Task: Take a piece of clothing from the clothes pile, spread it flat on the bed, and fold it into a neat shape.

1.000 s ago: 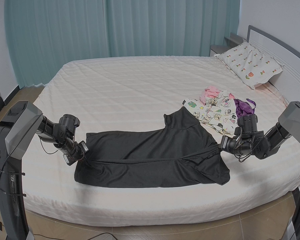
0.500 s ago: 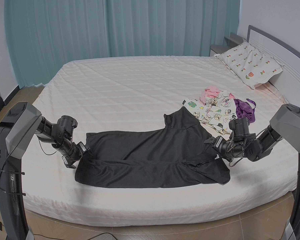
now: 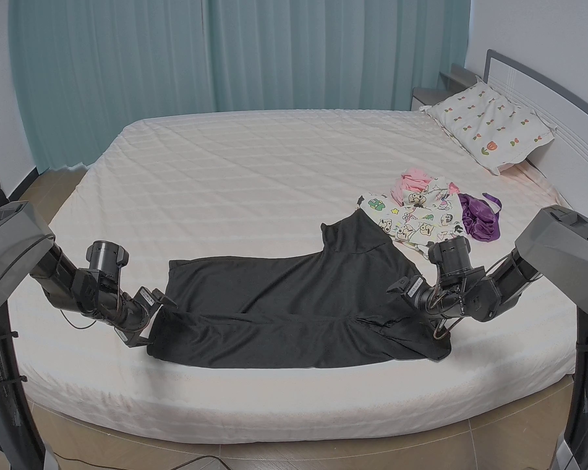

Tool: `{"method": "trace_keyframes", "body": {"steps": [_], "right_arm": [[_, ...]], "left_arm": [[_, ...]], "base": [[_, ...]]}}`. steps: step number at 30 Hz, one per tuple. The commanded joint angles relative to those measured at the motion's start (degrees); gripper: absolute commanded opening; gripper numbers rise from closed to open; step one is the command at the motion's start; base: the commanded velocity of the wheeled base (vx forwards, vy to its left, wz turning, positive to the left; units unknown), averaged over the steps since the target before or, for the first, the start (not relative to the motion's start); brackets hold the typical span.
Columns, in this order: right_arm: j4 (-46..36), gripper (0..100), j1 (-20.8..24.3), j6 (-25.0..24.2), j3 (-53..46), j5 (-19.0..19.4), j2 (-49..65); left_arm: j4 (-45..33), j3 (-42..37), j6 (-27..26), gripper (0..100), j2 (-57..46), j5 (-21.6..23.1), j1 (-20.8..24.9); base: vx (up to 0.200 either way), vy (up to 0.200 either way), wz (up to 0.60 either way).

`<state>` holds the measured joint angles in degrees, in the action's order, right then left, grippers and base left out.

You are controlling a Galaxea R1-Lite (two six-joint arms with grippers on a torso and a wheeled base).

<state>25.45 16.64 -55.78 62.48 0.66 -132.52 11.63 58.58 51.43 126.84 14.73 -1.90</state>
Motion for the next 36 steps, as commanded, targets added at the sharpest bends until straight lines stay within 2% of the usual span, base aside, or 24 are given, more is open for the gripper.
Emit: {"method": "trace_keyframes", "body": {"steps": [1,7,36], "right_arm": [[-3.48,100,1.47,-1.26,6.25,-1.80,-6.08],[-3.83,100,1.64,-0.99,8.28,-3.21,-7.84],[-2.78,100,1.11,-0.82,13.28,-3.21,-11.18]], "left_arm": [[6.12,-8.04,2.88,100,-4.15,0.65,2.17],[6.92,-8.48,2.97,100,-4.15,0.57,2.08],[7.35,-8.74,2.97,100,-4.15,0.65,1.99]], "base": [[0.000,0.000,0.00],[0.000,0.000,0.00],[0.000,0.000,0.00]]}}
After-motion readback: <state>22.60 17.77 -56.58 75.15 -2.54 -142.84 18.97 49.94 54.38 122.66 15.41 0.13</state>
